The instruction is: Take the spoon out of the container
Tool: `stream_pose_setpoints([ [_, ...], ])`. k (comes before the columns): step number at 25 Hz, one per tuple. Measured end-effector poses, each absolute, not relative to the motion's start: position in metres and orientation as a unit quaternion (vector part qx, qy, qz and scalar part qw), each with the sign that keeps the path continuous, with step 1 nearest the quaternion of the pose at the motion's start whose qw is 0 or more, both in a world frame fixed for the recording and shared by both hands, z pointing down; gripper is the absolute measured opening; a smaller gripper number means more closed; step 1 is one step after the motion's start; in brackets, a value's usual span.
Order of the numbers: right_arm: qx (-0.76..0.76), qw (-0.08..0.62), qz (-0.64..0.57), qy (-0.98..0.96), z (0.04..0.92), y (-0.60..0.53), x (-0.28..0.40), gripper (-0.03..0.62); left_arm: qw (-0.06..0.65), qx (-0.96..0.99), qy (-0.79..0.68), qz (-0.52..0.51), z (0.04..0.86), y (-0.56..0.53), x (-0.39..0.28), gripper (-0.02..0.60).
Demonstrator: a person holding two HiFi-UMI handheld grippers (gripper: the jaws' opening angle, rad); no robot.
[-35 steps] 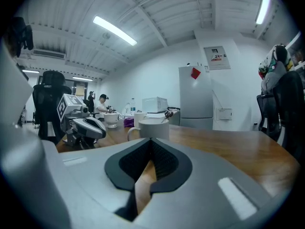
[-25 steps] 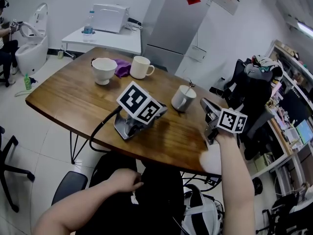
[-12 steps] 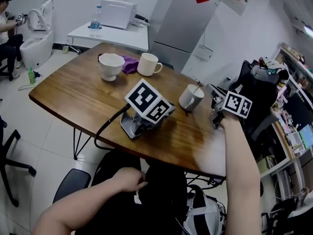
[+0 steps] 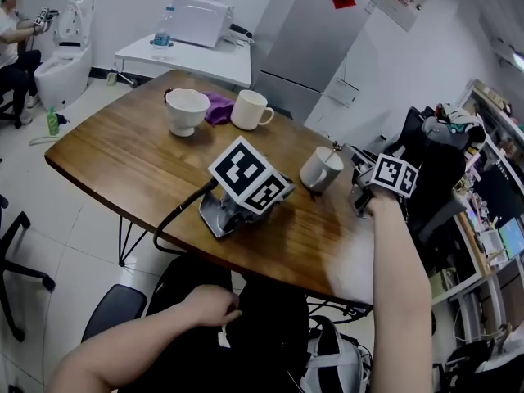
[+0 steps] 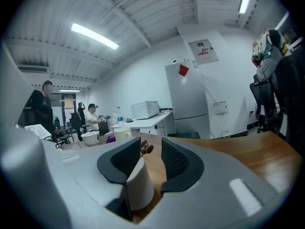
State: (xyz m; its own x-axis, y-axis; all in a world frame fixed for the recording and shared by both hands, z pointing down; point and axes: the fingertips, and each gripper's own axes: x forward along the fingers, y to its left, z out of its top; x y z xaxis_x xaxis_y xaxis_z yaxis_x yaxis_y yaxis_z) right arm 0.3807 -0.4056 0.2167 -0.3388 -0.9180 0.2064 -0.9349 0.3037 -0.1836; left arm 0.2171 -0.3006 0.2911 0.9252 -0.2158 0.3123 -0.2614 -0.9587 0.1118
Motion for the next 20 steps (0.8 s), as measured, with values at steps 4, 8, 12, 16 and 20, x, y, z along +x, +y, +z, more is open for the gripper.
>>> stream_pose_setpoints([
  [4,0.560,0.042,0.143,-0.815,0.221,-0.414,0.375,0.154,0.076,0.978,-0.121,0.149,0.291,-0.300,0.219,0.012],
  [8,0.547,0.043,0.155,-0.821,0.226,-0.420,0.370,0.164,0.075,0.978,-0.121,0.150,0.290,-0.300,0.217,0.012],
  [12,0.540,0.039,0.149,-0.827,0.224,-0.419,0.366,0.092,0.075,0.978,-0.121,0.149,0.290,-0.300,0.217,0.012],
  [16,0.541,0.041,0.142,-0.828,0.222,-0.417,0.364,0.087,0.075,0.978,-0.121,0.150,0.291,-0.301,0.218,0.012],
  [20,0.556,0.030,0.130,-0.820,0.214,-0.415,0.370,0.051,0.075,0.978,-0.121,0.150,0.292,-0.300,0.217,0.012],
])
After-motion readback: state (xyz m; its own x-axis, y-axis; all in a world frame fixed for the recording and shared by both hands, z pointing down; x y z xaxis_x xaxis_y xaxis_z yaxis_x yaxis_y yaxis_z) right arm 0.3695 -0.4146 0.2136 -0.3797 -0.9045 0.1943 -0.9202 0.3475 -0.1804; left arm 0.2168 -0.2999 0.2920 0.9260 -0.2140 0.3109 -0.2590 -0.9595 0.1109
